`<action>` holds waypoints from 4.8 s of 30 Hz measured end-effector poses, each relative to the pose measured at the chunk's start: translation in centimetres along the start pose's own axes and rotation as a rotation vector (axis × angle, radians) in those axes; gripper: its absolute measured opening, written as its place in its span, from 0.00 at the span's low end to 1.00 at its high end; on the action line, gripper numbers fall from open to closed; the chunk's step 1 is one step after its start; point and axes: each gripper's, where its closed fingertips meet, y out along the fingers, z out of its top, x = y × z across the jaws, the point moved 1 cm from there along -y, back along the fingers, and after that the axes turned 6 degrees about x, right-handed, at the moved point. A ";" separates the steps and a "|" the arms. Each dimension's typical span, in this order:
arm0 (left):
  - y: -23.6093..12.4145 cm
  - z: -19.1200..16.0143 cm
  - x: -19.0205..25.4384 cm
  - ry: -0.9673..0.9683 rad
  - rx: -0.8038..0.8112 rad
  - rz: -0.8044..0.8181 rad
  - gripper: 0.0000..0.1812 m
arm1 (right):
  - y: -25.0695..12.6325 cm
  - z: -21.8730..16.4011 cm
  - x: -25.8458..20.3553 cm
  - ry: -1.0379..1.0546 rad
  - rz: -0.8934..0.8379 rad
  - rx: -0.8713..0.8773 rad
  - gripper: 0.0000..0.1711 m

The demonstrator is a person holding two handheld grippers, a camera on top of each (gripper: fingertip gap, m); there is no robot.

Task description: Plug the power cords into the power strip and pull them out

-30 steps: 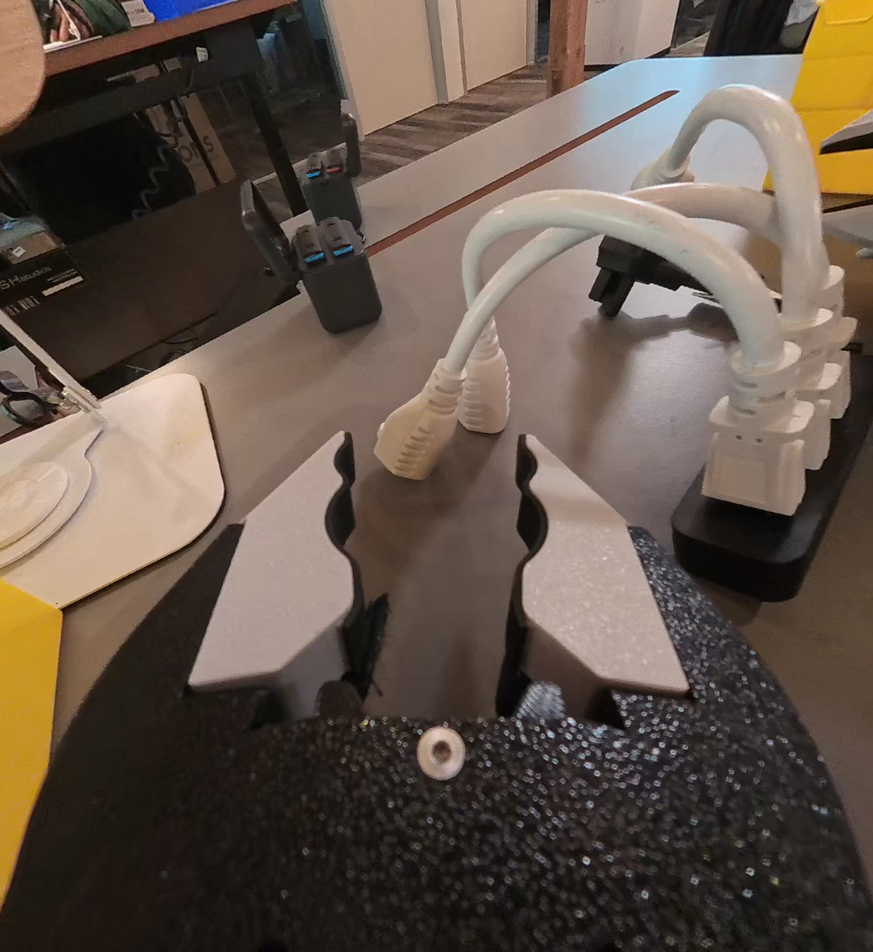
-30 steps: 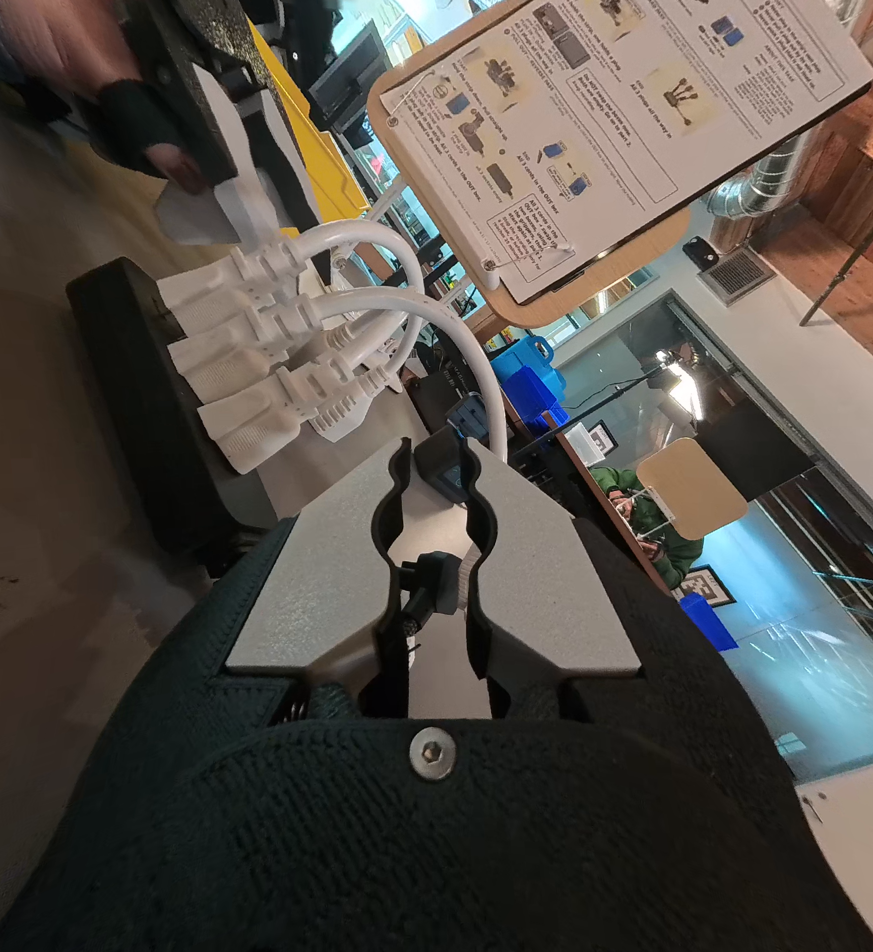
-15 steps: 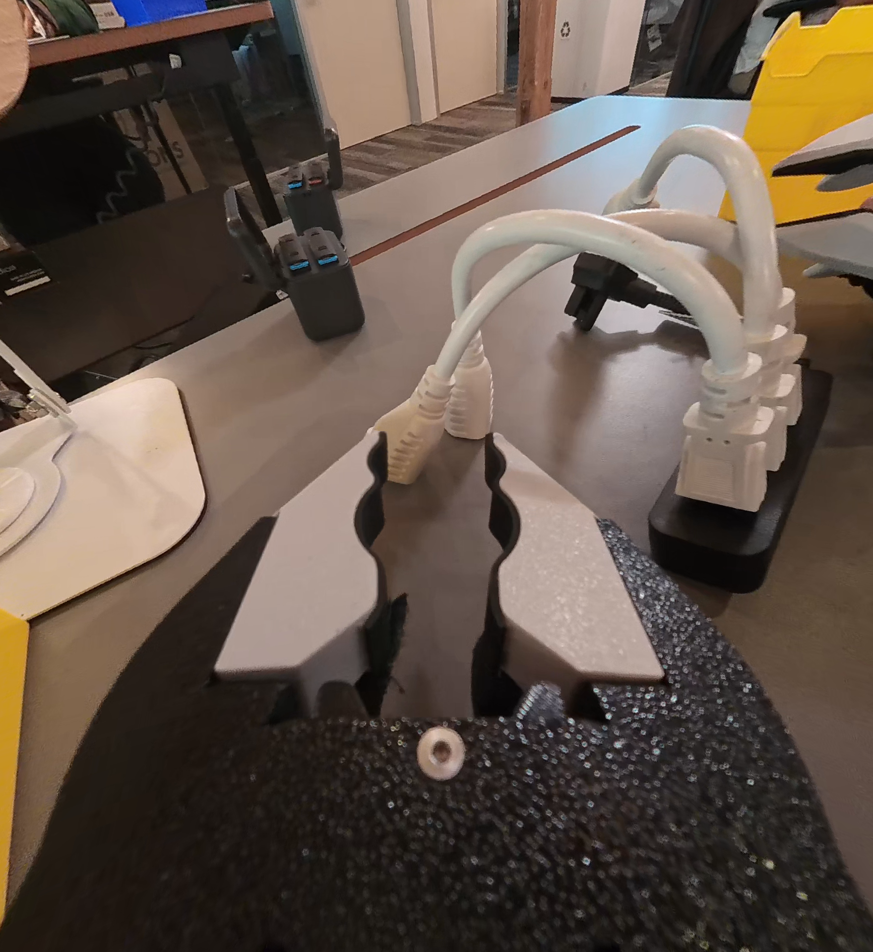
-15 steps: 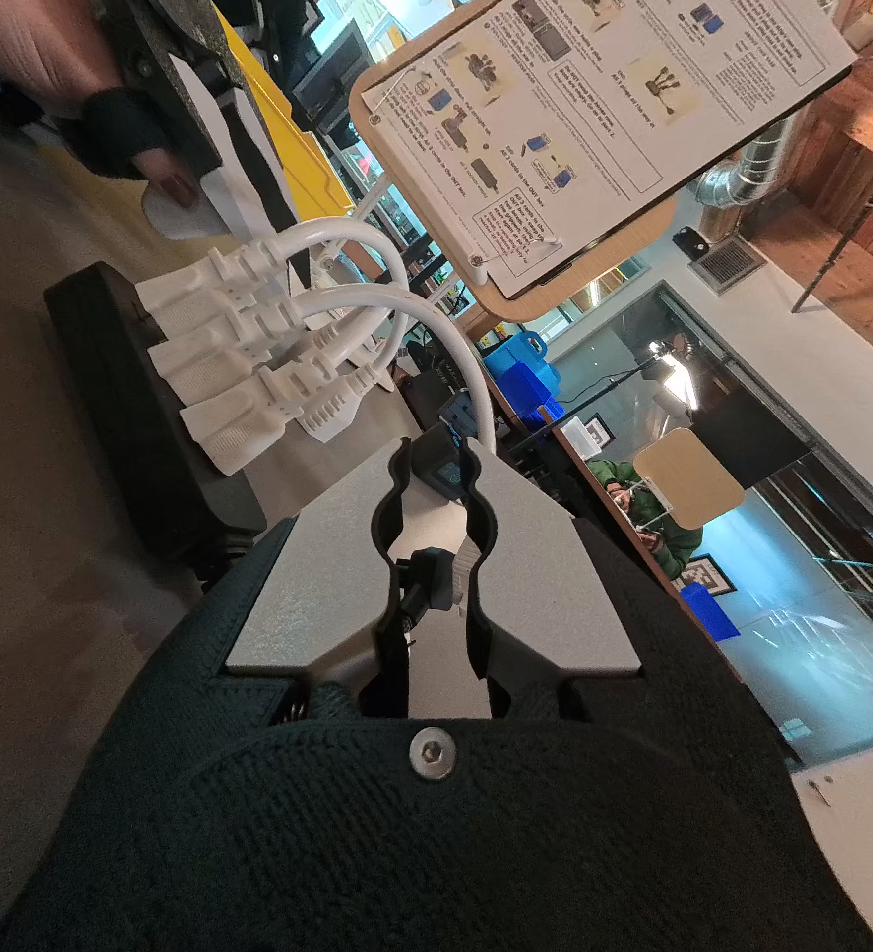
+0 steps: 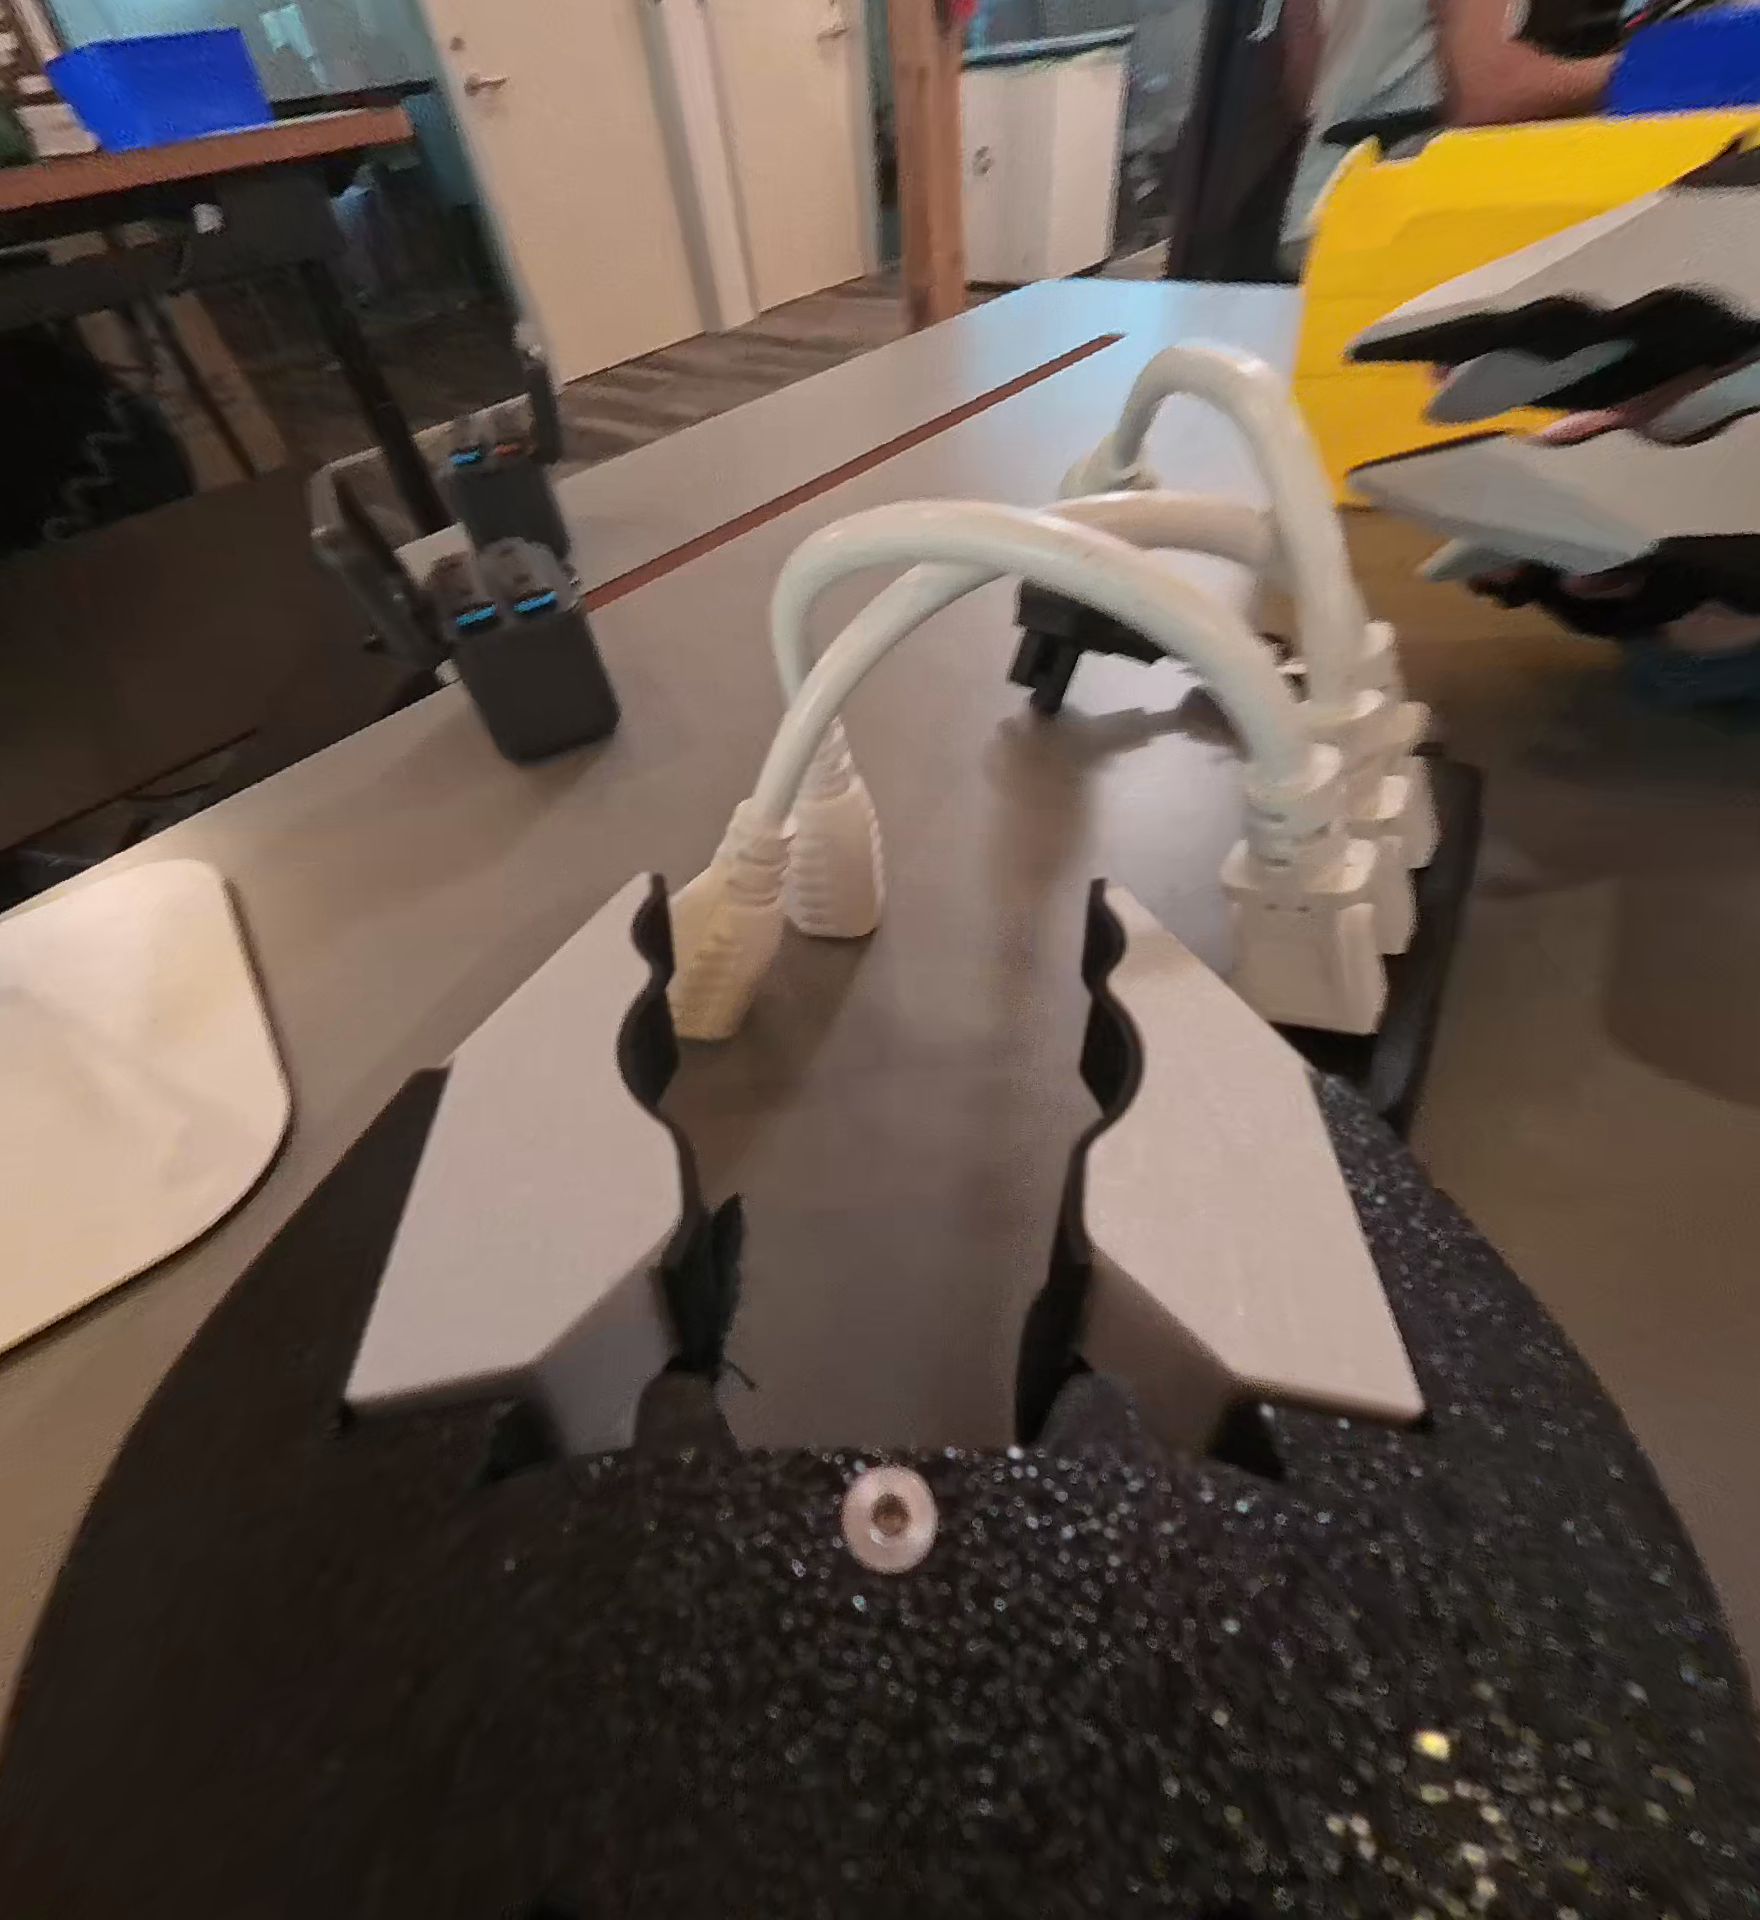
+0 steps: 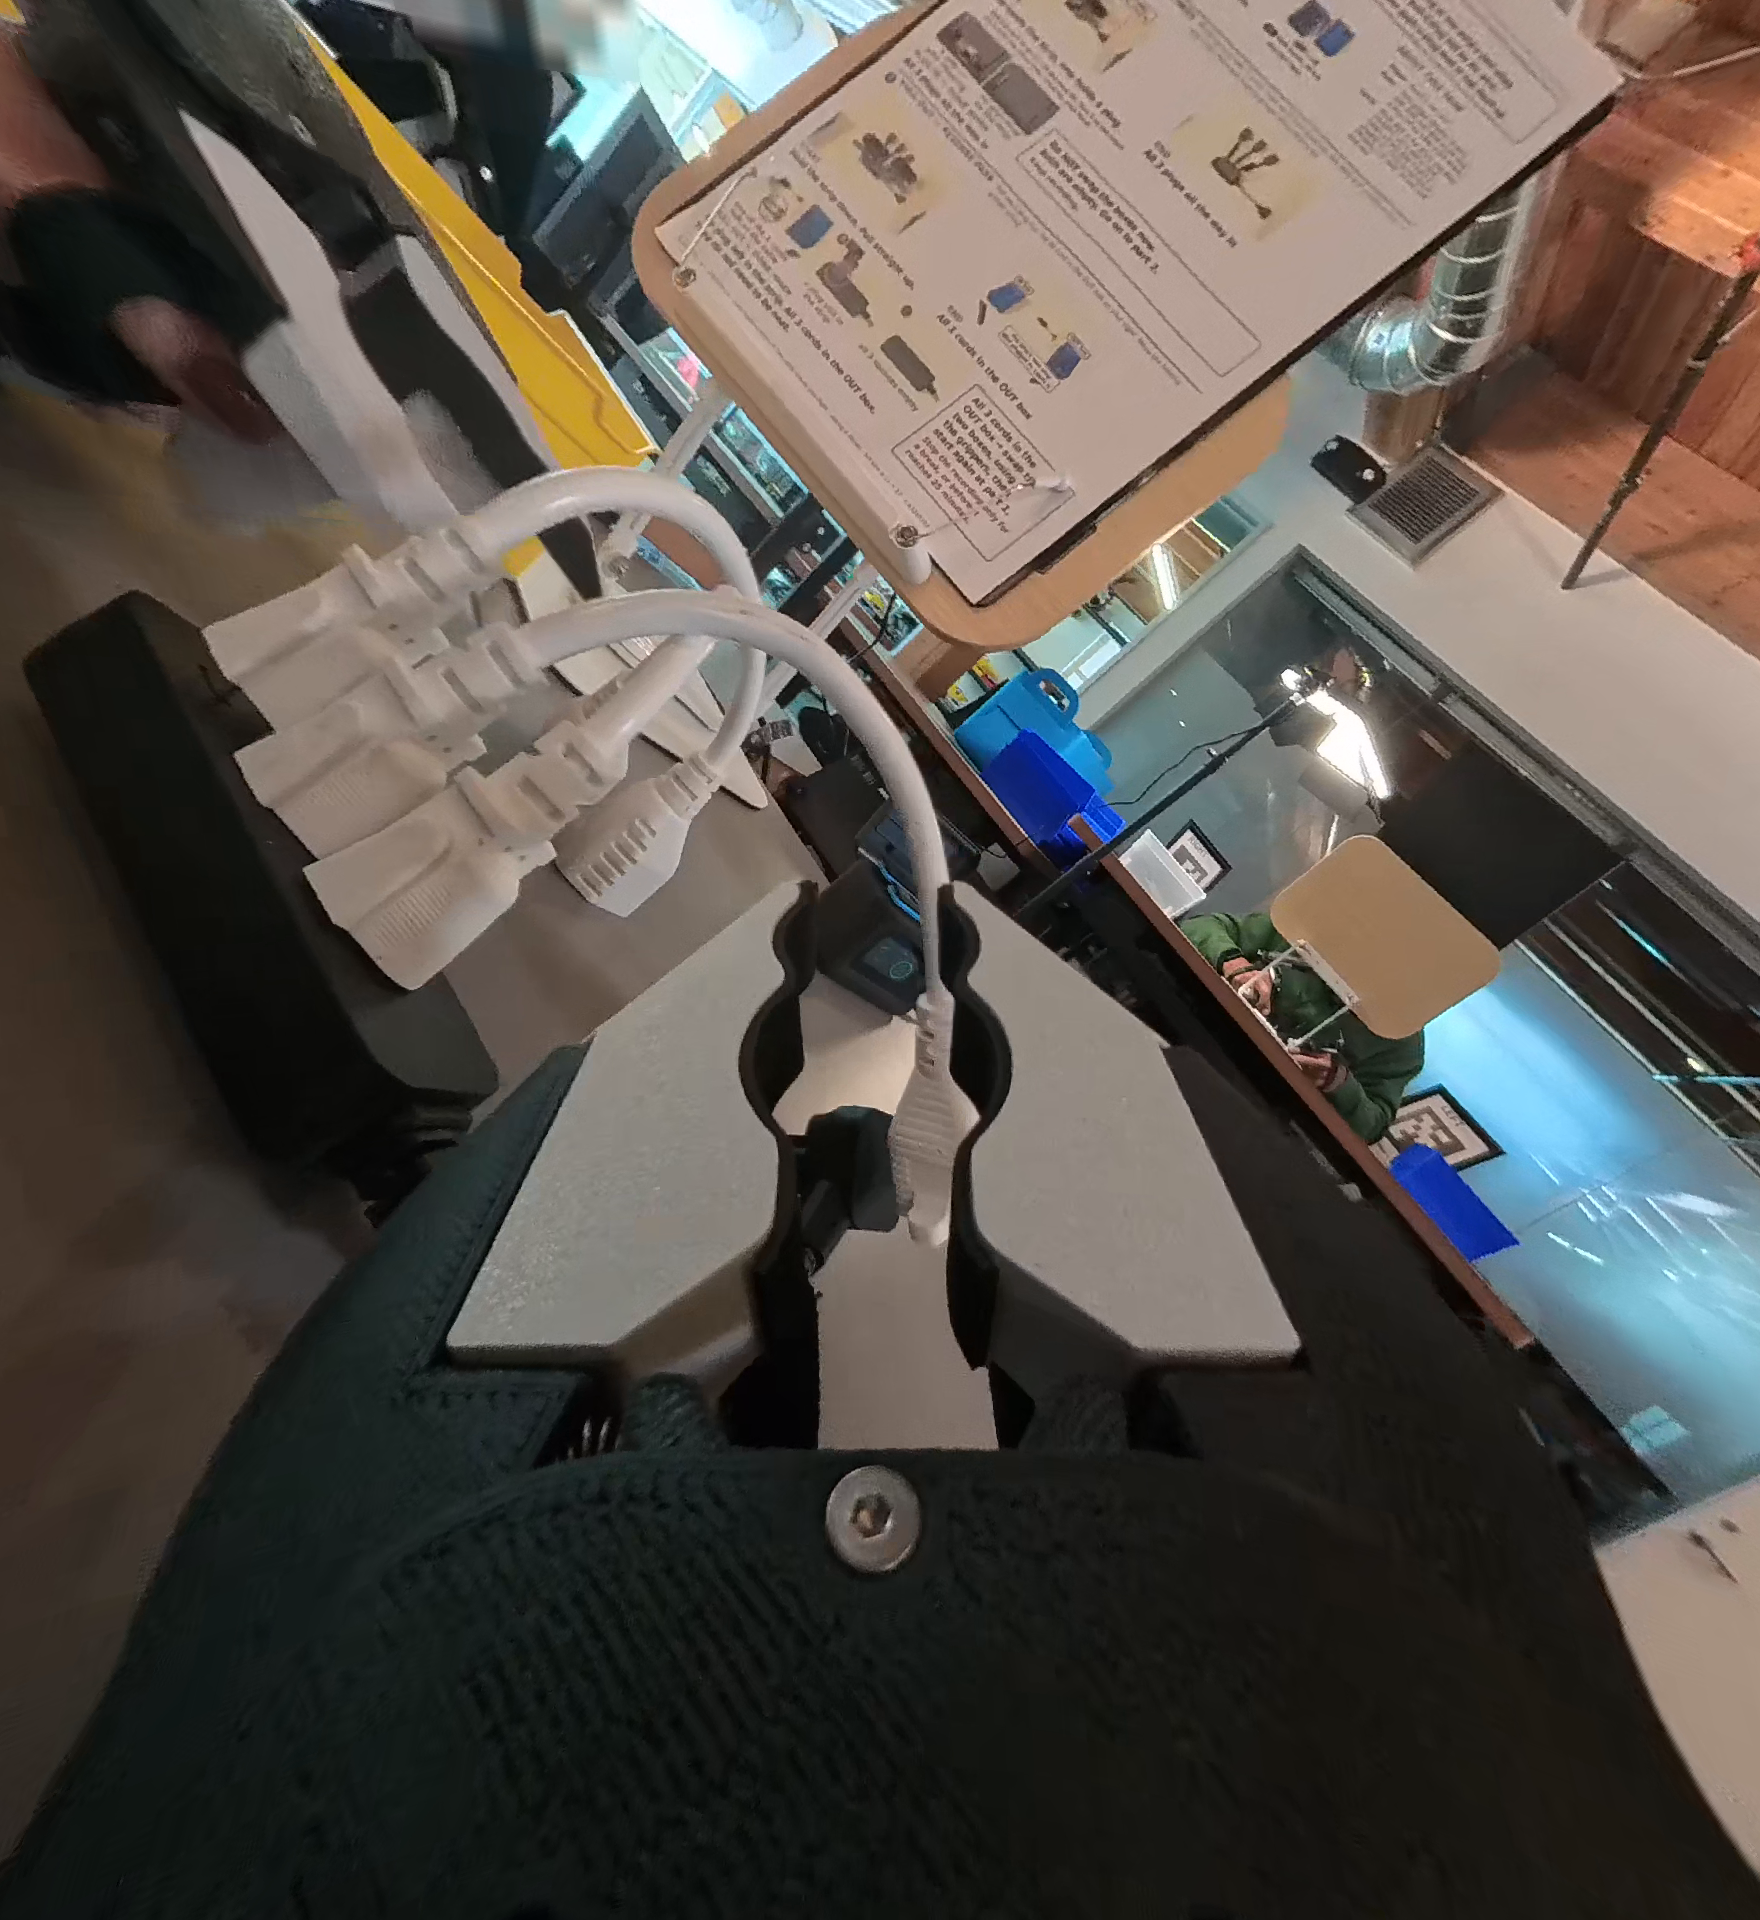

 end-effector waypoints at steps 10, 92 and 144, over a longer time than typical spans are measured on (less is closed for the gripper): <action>-0.2 1.1 0.9 -0.093 0.079 -0.108 0.57 | 0.2 -1.2 0.7 0.032 -0.034 -0.047 0.12; -0.1 -4.4 9.7 0.117 -0.328 -0.495 0.26 | 6.4 5.8 -7.5 0.720 0.593 -0.530 0.06; 0.6 -3.3 11.0 0.228 -0.242 -0.397 0.25 | 2.3 7.9 -4.9 0.844 -0.020 0.025 0.17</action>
